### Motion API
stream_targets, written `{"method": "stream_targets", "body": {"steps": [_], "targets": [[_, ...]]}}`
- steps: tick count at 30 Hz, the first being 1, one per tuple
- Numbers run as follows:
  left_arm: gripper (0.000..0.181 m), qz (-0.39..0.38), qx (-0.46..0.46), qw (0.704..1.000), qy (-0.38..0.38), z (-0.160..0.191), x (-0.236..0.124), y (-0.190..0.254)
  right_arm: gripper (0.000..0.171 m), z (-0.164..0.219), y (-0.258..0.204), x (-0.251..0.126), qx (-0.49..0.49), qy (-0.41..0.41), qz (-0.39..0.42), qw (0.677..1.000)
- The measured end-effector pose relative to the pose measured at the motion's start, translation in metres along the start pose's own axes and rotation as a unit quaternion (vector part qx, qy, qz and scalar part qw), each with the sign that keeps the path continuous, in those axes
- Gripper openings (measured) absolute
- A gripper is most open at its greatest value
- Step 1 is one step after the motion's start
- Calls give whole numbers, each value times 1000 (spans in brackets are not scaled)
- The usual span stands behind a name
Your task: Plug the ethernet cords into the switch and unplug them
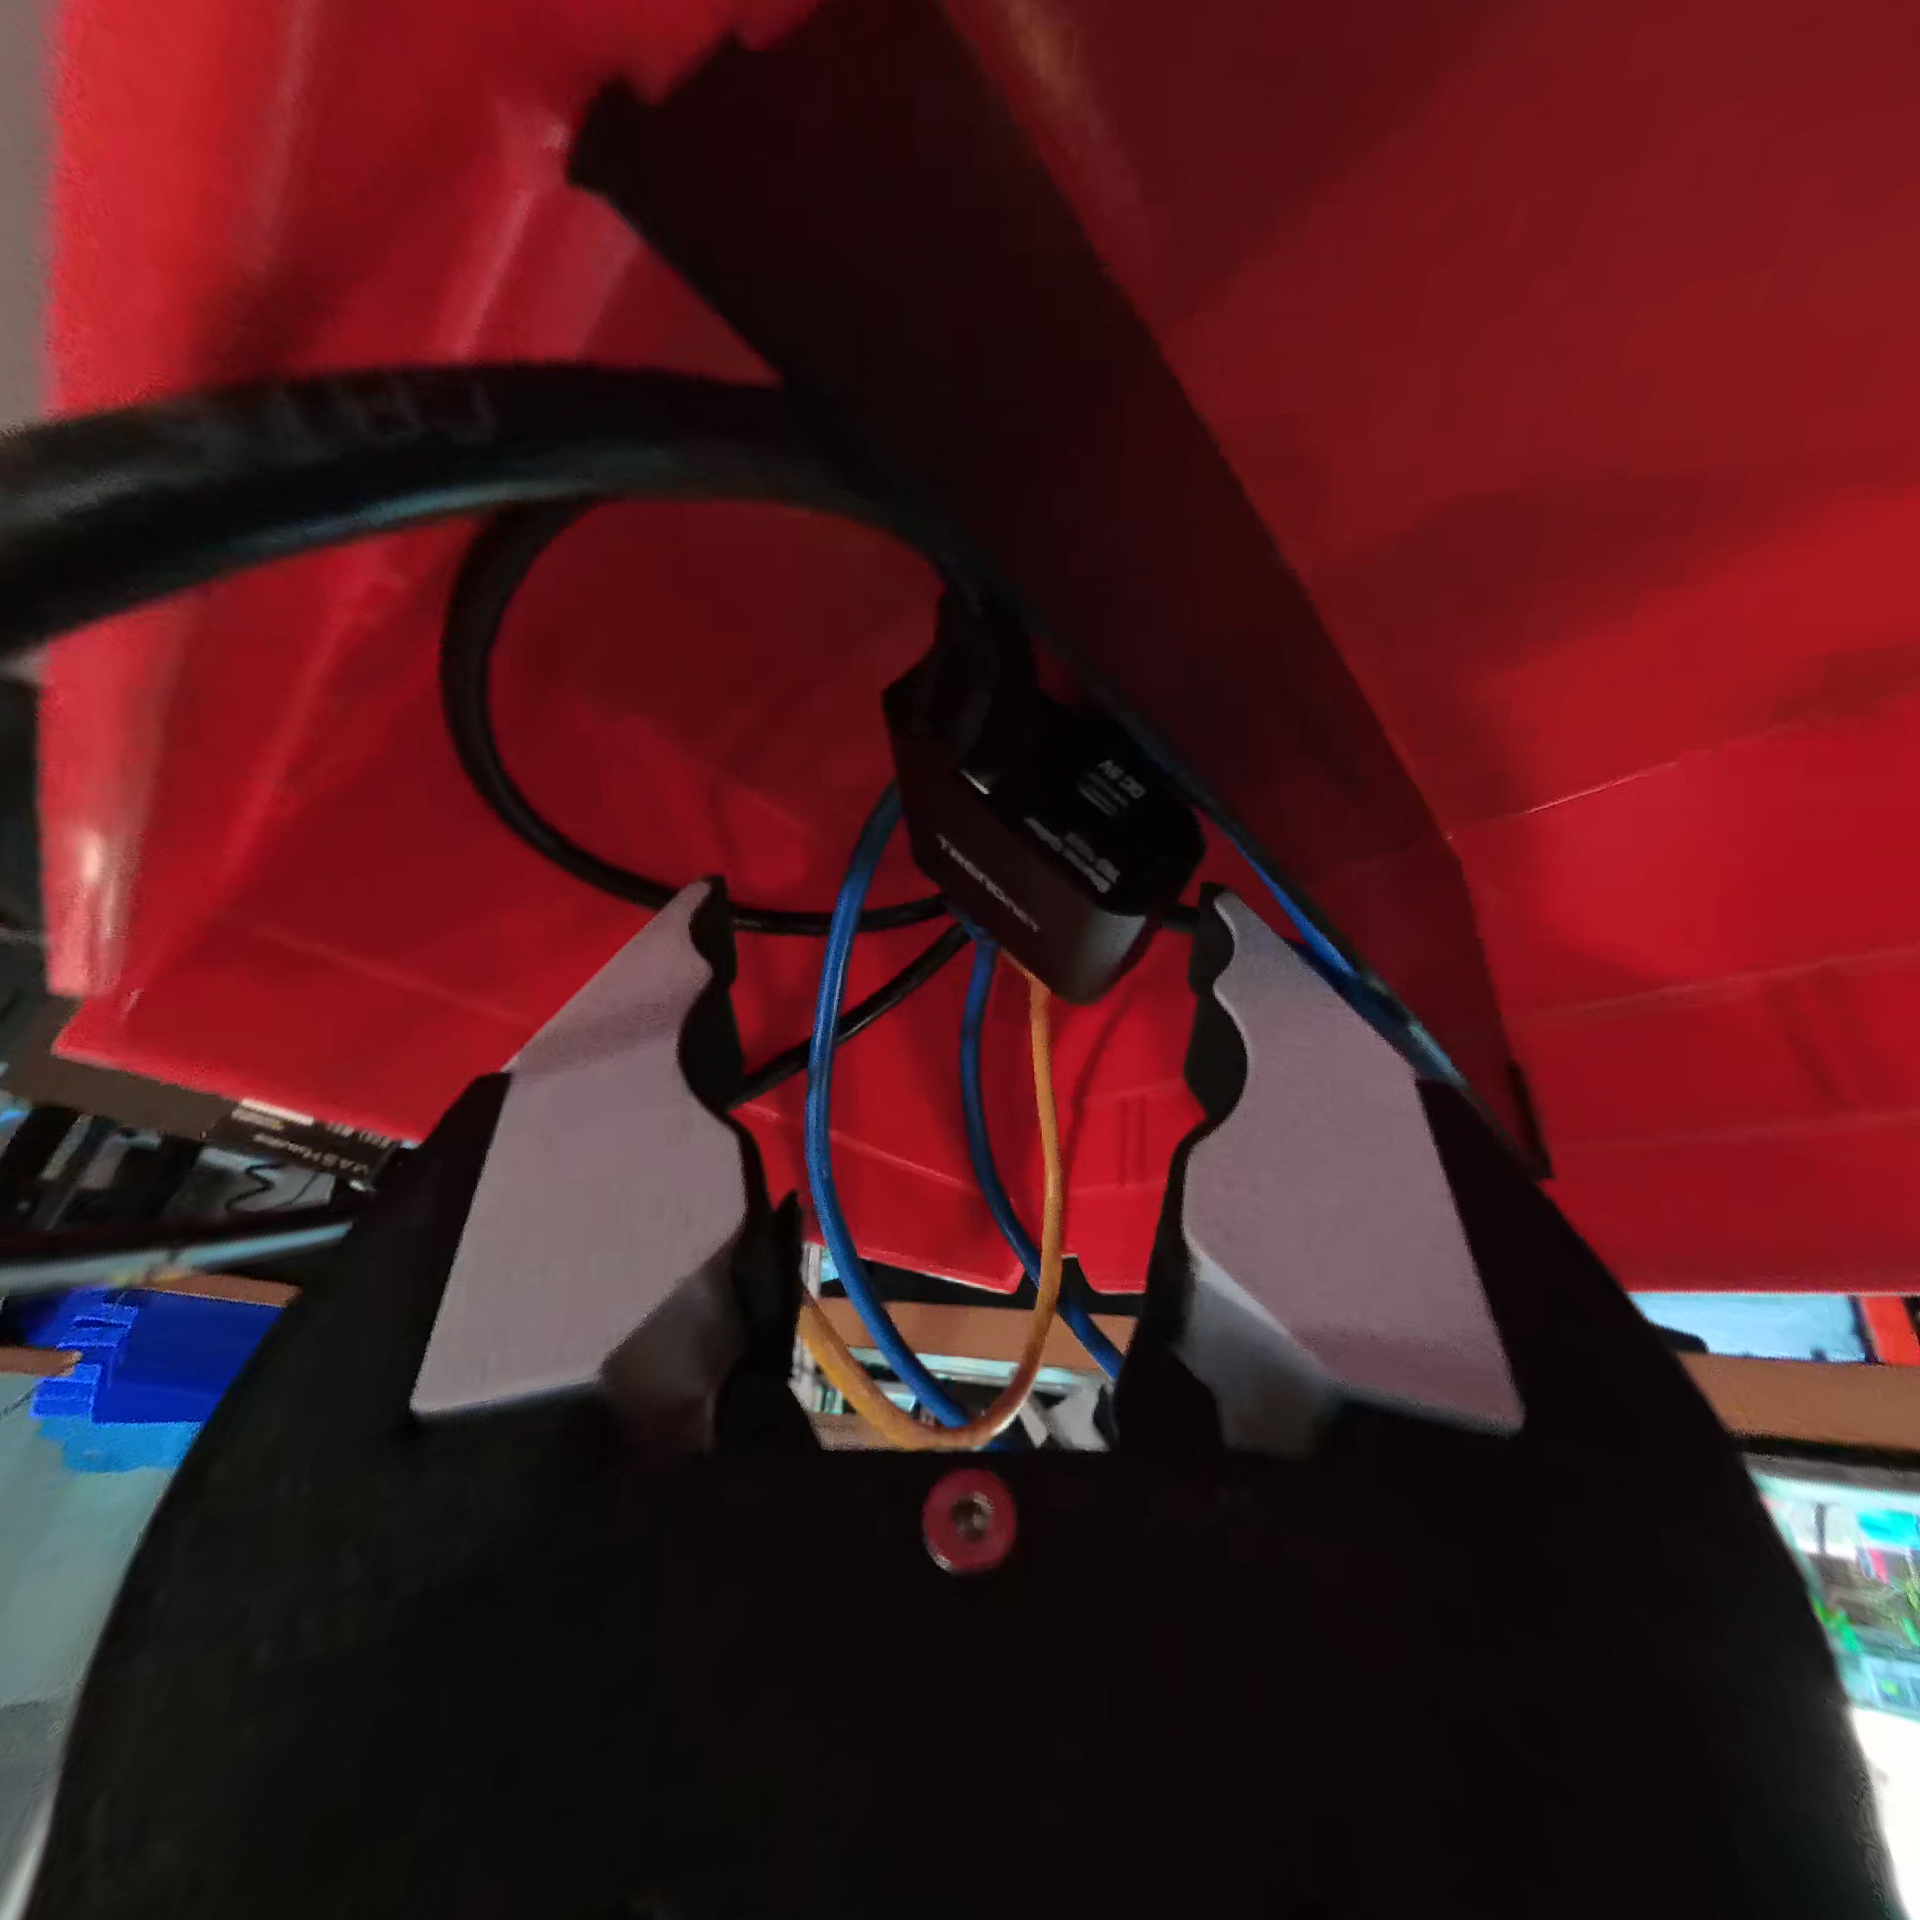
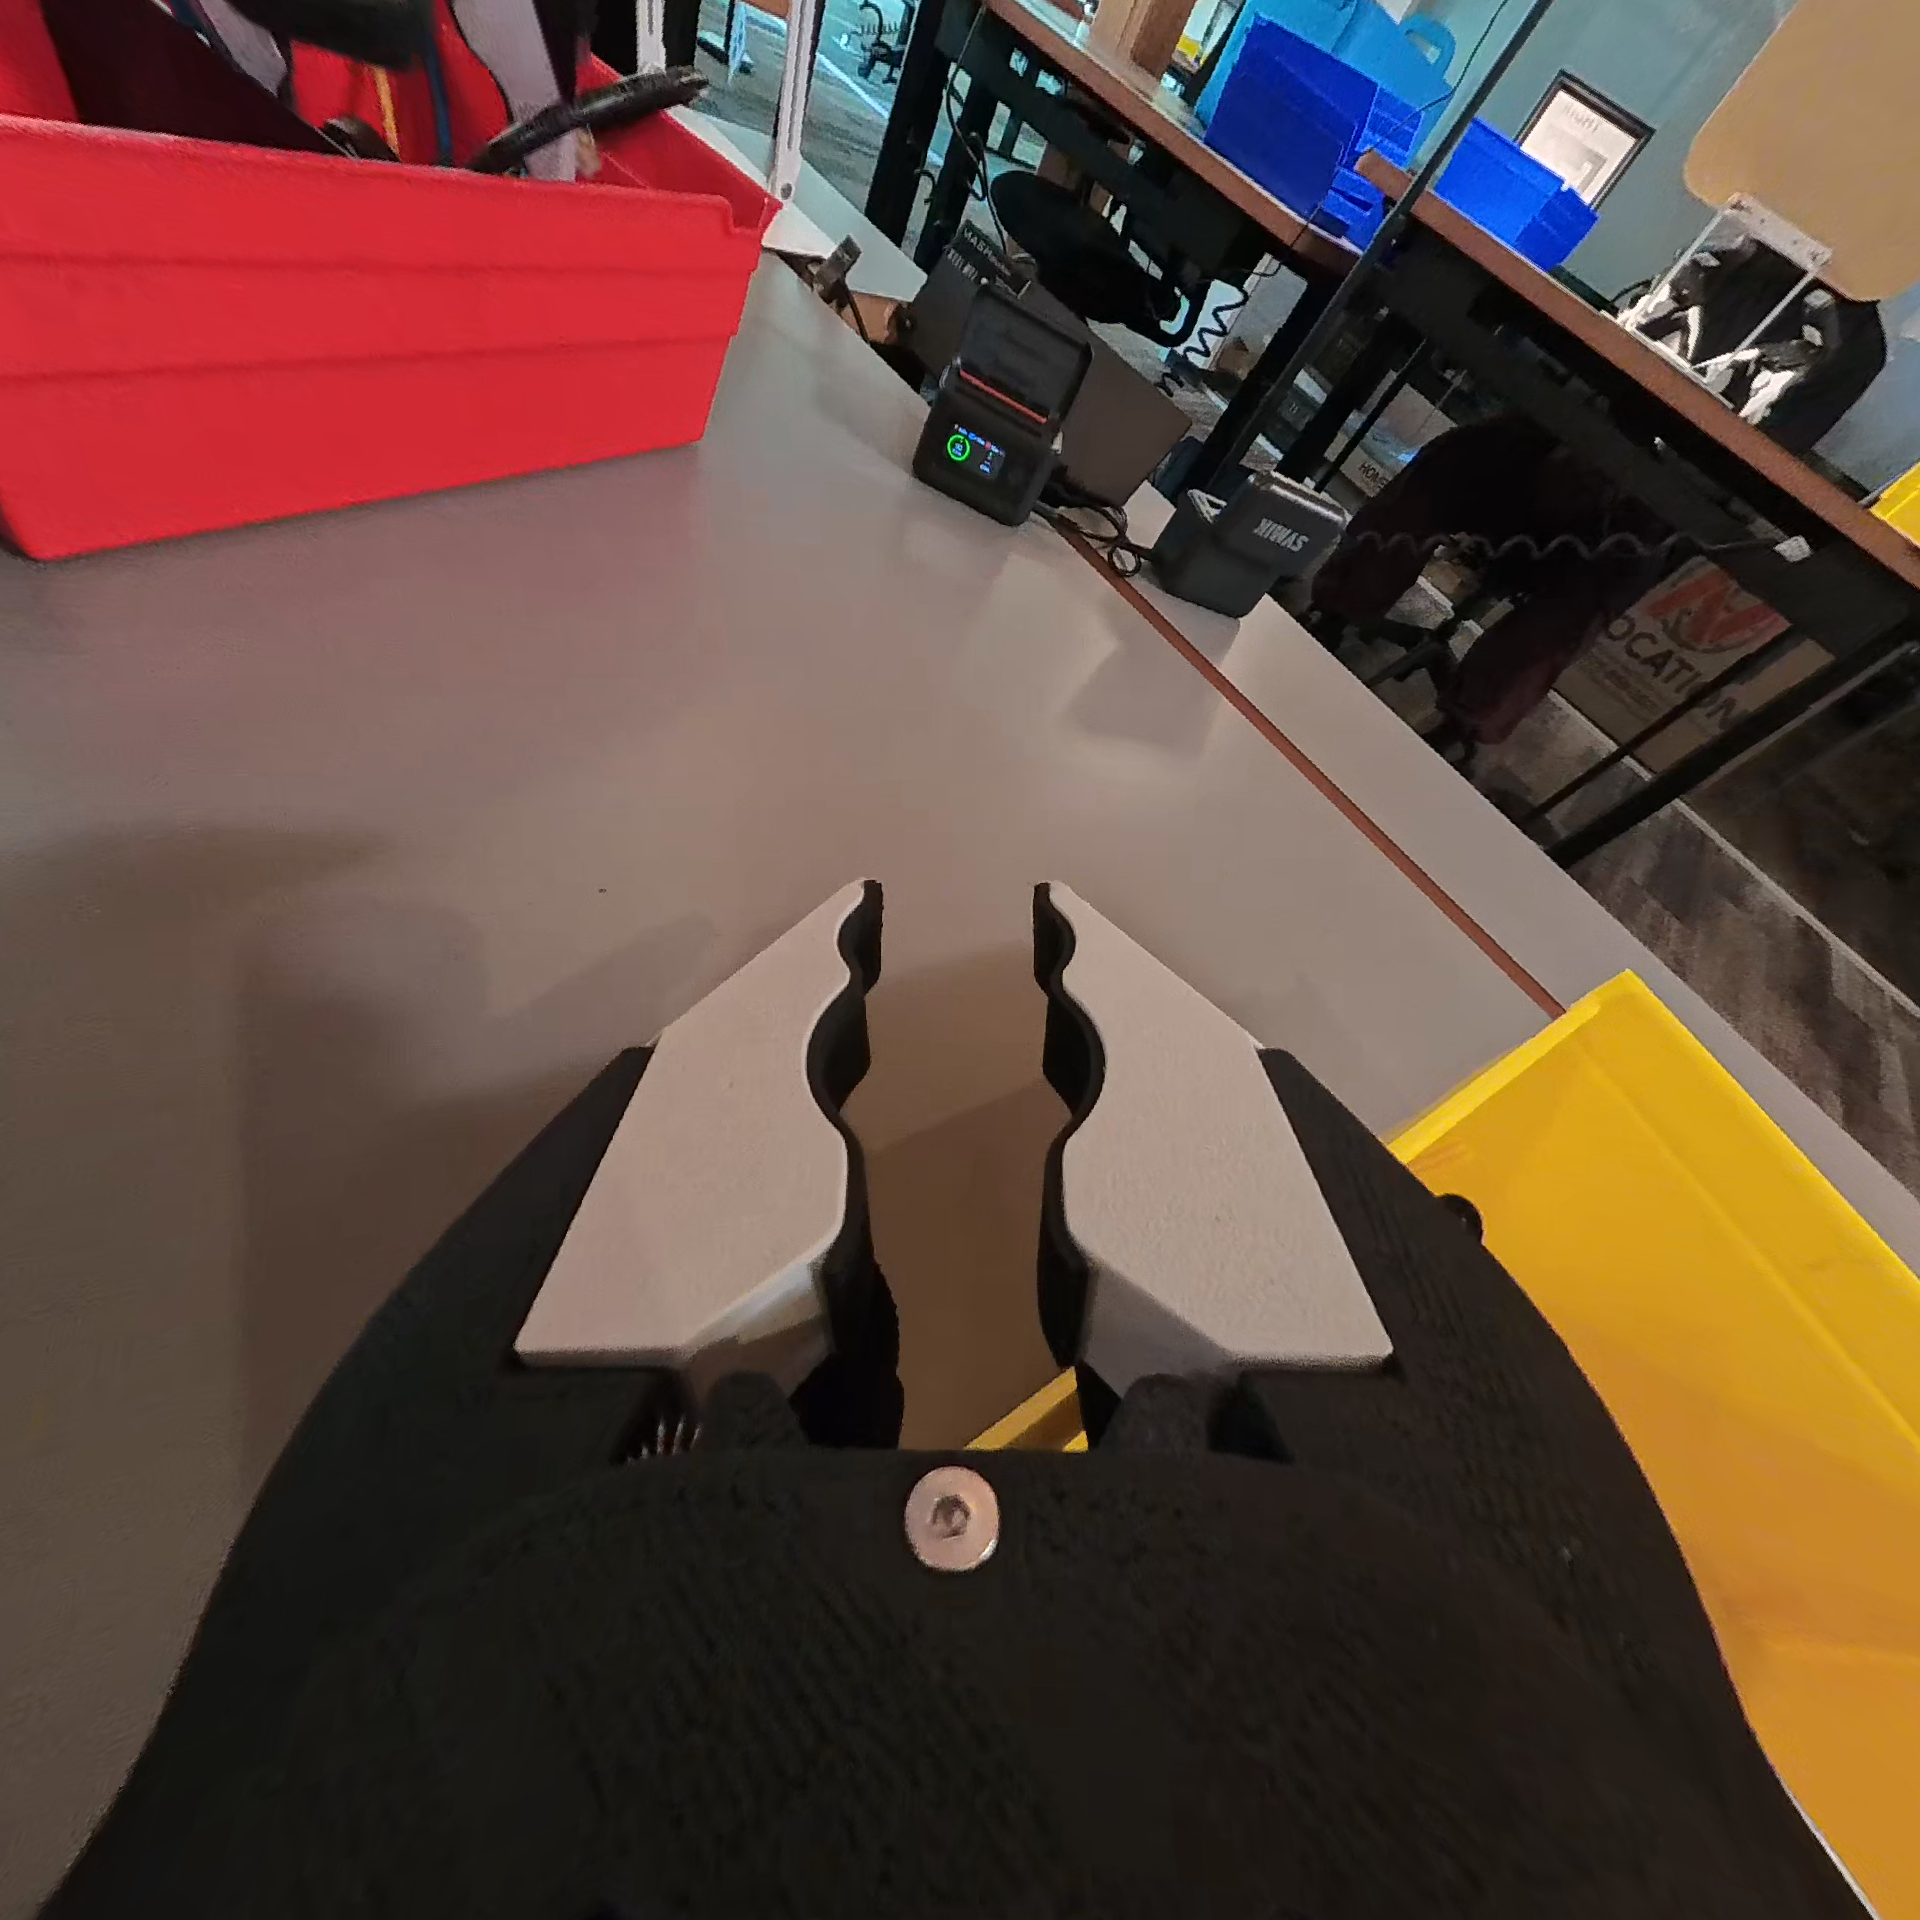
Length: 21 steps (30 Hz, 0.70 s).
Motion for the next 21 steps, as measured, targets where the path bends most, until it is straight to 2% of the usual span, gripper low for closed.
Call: {"method": "stream_targets", "body": {"steps": [4,5,6,8,9,11,16,21], "targets": [[78,17,21,999,-21,-4,17,0,27,1,0,1,-6,-1,-3,1000],[71,31,21,999,-20,-4,18,0,27,1,0,2,-7,-1,-4,1000],[52,54,13,998,-26,-3,18,2,27,1,-1,2,-8,-2,-6,1000],[48,61,-34,997,-36,0,17,1,27,1,-2,3,-12,-3,-7,1000],[38,57,-50,996,-39,2,13,0,27,1,-2,3,-15,-4,-7,1000],[27,32,-69,997,-33,8,1,2,27,2,-2,3,-17,-4,-6,1000],[22,-92,-157,983,-17,26,-53,9,26,0,-1,1,-13,0,0,1000],[20,-237,-256,937,-24,72,-125,16,24,-3,0,-2,-2,10,20,1000]]}}
Point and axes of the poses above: each gripper's, where its closed fingertips meet, x out along the fingers, z out of its underside, y = z × x across the jaws, the point moved 9 cm from there along -x, back along the fingers, and after that the axes turned 9 degrees about -x, right-handed, at the moved point
